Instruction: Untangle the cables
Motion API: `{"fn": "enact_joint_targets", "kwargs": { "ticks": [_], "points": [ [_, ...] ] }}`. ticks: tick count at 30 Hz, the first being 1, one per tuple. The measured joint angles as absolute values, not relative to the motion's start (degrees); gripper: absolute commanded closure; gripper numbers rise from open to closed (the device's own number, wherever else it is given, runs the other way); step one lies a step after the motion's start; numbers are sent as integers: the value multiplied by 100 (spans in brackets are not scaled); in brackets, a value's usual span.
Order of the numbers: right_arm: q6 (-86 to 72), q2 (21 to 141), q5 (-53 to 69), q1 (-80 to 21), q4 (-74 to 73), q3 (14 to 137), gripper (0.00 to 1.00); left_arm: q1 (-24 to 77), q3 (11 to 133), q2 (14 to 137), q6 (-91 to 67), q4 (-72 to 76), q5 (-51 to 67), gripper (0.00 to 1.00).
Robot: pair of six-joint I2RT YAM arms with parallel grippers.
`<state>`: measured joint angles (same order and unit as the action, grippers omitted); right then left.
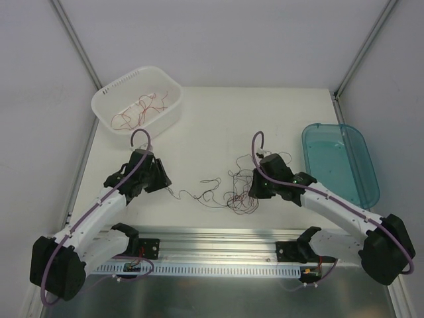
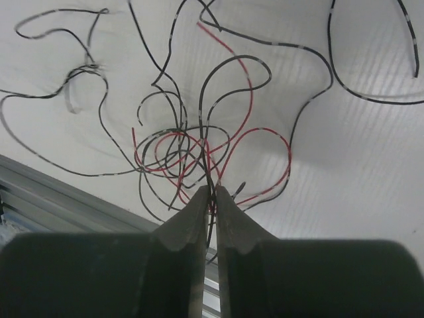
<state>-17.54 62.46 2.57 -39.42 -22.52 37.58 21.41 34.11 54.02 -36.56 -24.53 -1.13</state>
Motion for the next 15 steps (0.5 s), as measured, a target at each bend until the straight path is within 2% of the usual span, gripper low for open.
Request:
{"fn": "enact_joint_targets", "kwargs": {
  "ticks": [1,2,4,6,7,15],
  "points": [
    [-1752,6298,250,-3977,-2252,3800,85,2150,3411,5380,-3656,-2451,3,47],
    [-1752,6351,235,-4014,-2252,3857,81,2191,3411,5354,-3662,-2451,69,31],
    [-1743,6405,193,-4066,-2259,3992,77,2353,3411,5308,-3667,-2449,215,20],
    [-1728,6423,89,-4104,-2292,4141,64,2657,3424,5282,-3651,-2447,331,10],
    [-1721,6420,14,-4117,-2311,4206,62,2832,3441,5284,-3645,-2440,381,9],
    [-1682,6224,-812,-4141,-2877,4366,63,4466,4451,6045,-3636,-2237,543,8]
  ]
}}
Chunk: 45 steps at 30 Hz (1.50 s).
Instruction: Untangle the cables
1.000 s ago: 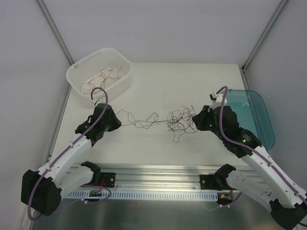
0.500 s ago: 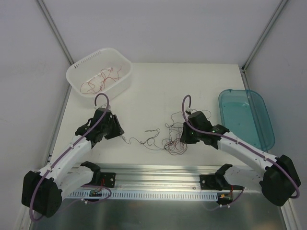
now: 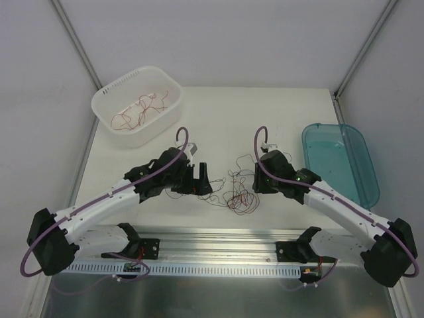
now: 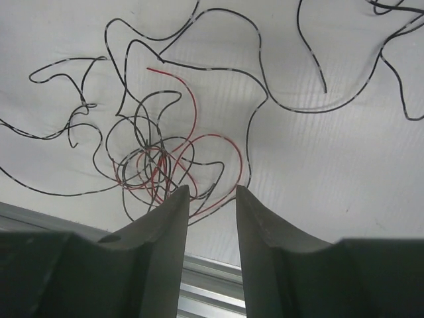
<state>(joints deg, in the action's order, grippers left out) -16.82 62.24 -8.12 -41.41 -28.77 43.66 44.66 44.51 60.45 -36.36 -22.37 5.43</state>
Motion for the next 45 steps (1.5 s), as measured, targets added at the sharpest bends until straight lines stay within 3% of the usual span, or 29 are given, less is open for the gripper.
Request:
{"fn": "enact_joint_targets", "kwargs": {
  "ticks": [4,12,20,33,40,45],
  "points": [
    [-1649,5946,-993,-4259,-3096,4366,66,4915,4849,6628,-3640,-2141,451,9],
    [-1758,5400,-467,-4716,-2615,4244,71,5443,5142,7889,-3861,-1837,237,23],
    [-1850,6276,78,-4724,-2104,4165,71,5435,5142,8571,-4226,-1542,209,27],
    [-1861,6801,-473,-4709,-2329,4143,73,5435,5148,9105,-4438,-1221,209,30],
    [-1859,7078,-443,-4654,-2296,4097,75,5433,5247,9380,-4449,-1184,193,38],
    [-1848,7301,-336,-4637,-2257,4088,77,5433,5374,9555,-4464,-1149,143,49]
  ]
}}
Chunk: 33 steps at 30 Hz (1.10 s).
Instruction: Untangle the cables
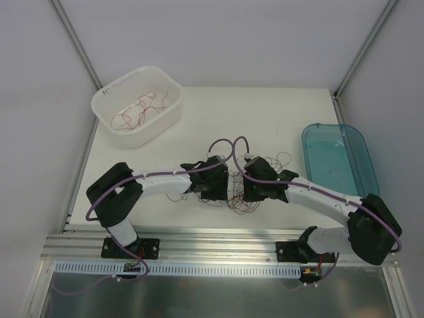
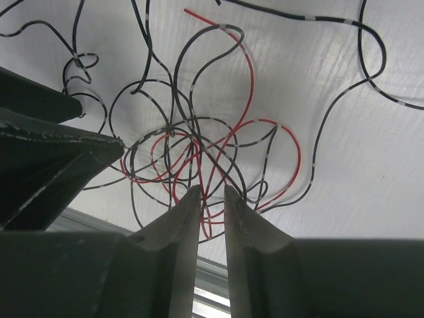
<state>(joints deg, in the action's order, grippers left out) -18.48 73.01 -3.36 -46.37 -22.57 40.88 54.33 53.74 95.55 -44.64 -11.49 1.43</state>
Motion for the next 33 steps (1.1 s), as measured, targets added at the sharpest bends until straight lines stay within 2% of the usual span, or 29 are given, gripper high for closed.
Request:
{"fn": "enact_joint_targets", "kwargs": {
  "ticks": [2,4,7,11,16,23,33],
  "points": [
    [-1841,7334,-281,-4633,-2233,4086,78,5433,5413,9629,-4477,-1131,130,52],
    [-1828,7354,-235,-4633,-2202,4086,87,5433,5430,9692,-4510,-1114,128,61],
    [-1798,7343,-209,-4630,-2182,4086,99,5433,5452,9751,-4569,-1094,71,79],
    [-1767,7070,-209,-4633,-2263,4088,99,5428,5452,9773,-4624,-1094,-36,99],
    [-1535,5931,-231,-4630,-2991,4464,99,5275,5435,9773,-4622,-1087,-67,100],
    [-954,4532,-276,-4469,-3754,6069,99,4617,5170,9539,-4617,-1031,-69,100],
    [-373,3581,237,-4283,-3765,7260,99,3760,4753,9146,-4482,-1048,-78,100]
  ]
}}
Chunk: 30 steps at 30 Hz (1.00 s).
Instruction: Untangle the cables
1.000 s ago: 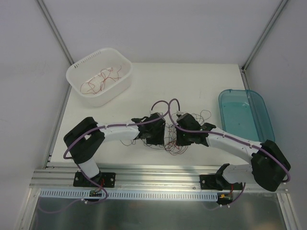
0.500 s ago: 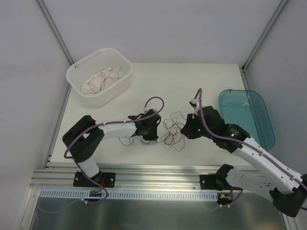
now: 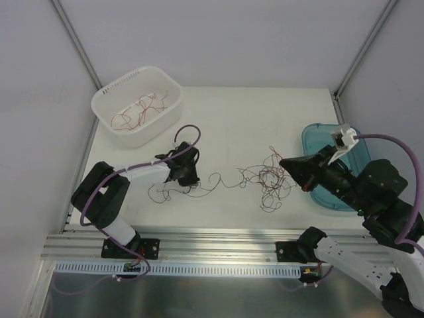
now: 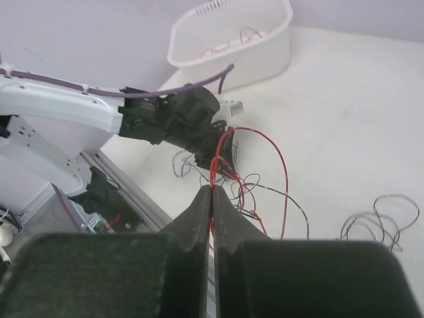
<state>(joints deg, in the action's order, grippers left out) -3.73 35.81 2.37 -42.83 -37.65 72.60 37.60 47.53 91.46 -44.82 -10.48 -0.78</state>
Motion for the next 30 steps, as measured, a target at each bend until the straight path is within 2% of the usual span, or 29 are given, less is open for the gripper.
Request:
{"fn": "enact_joint_targets", "kwargs": {
  "ticks": [8,16,23,27,28,30],
  "points": [
    [-235,3186,248,-4283,-2875,7140,99,3004,4550,8943,-4224,-1050,-121,100],
    [-8,3607,38,-4283,-2324,7485,100,1758,4346,8370,-3951,-1122,-115,100],
    [25,4095,148,-4283,-2139,7841,99,1608,4322,8071,-3889,-1146,-51,99],
    [-49,4191,410,-4283,-2010,7841,99,1605,4176,7804,-3795,-1188,40,77],
    [-82,4213,478,-4283,-1973,7841,99,1605,4112,7675,-3785,-1190,108,62],
    [-119,4270,593,-4283,-1962,7841,99,1608,3999,7358,-3736,-1238,263,45]
  ]
}}
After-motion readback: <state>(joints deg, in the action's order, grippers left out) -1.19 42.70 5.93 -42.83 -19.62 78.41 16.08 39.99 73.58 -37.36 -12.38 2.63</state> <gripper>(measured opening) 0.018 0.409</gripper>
